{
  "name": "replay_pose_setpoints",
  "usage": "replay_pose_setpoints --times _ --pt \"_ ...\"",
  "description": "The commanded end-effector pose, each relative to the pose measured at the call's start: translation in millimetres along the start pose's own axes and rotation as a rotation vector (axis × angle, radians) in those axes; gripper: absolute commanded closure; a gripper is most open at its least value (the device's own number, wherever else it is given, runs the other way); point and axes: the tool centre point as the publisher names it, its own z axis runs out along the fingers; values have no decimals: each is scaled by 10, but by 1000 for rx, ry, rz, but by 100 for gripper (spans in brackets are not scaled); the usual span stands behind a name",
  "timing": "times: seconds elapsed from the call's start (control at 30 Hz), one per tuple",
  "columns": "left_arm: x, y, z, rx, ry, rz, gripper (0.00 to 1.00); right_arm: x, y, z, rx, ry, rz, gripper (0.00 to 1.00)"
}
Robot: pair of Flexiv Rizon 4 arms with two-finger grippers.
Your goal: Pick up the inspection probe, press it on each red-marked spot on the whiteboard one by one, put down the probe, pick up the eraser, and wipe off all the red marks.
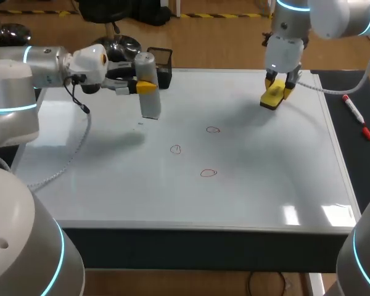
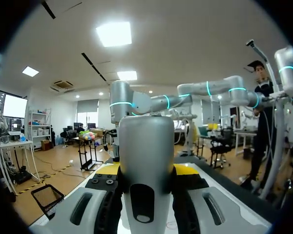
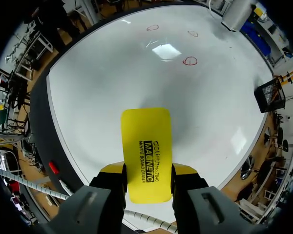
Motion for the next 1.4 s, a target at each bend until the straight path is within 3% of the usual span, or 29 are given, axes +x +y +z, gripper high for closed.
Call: replay_pose_setpoints --times 0.03,0.4,1.4 --pt "165 -19 73 6 -26 2 100 7 1 -18 3 3 -1 100" --pt "495 157 344 38 34 -31 100 7 1 -18 3 3 -1 100" --pt "569 646 572 55 104 -44 100 7 1 -18 3 3 -1 100"
